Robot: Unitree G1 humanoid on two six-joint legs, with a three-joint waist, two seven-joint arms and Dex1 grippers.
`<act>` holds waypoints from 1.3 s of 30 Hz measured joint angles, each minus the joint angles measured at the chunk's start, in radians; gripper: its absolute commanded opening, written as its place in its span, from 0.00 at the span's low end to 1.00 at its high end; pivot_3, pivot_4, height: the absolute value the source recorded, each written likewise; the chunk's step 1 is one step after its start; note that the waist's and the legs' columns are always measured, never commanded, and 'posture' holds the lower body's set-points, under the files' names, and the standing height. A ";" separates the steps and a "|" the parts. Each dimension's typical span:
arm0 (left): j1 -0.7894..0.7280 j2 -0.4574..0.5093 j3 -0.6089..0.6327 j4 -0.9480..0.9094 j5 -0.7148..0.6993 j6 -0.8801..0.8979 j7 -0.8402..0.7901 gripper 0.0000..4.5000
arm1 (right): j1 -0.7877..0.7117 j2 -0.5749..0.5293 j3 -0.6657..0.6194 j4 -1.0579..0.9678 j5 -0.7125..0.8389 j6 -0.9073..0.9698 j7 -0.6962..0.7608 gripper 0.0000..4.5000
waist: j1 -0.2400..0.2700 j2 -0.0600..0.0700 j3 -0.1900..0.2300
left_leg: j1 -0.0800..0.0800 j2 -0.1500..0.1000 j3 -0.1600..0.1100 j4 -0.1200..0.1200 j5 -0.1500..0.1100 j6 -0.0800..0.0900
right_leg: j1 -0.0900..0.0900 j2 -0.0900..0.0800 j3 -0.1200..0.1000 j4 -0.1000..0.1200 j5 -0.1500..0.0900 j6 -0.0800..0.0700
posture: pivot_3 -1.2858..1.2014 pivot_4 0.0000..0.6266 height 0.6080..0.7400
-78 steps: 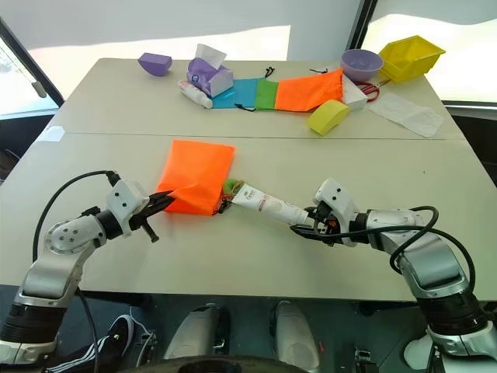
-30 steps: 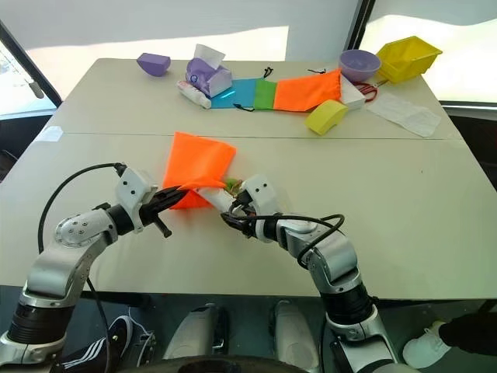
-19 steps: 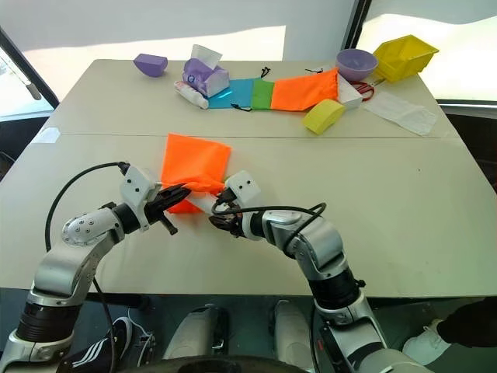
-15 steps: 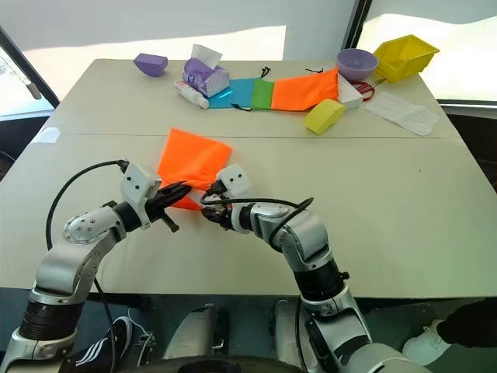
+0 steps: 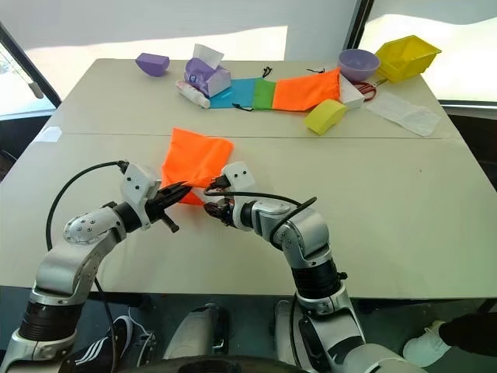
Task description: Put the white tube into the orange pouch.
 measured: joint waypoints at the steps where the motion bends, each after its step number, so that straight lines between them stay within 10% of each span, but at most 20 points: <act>1: 0.000 0.000 0.000 -0.002 -0.001 0.000 0.000 0.00 | 0.004 0.000 -0.002 -0.008 0.003 0.008 -0.002 0.42 | 0.001 0.000 0.000 | 0.000 0.000 0.000 0.000 0.000 0.000 | 0.000 0.000 0.000 0.000 0.000 0.000 | 0.52 0.24 1.00; 39: 0.009 -0.033 -0.009 -0.068 -0.080 0.082 0.049 0.00 | -0.022 0.071 -0.106 0.102 0.068 -0.016 -0.069 0.42 | -0.002 0.000 0.000 | -0.015 0.000 0.000 -0.003 0.000 0.000 | -0.014 -0.001 0.000 -0.004 0.000 0.000 | 0.52 0.24 1.00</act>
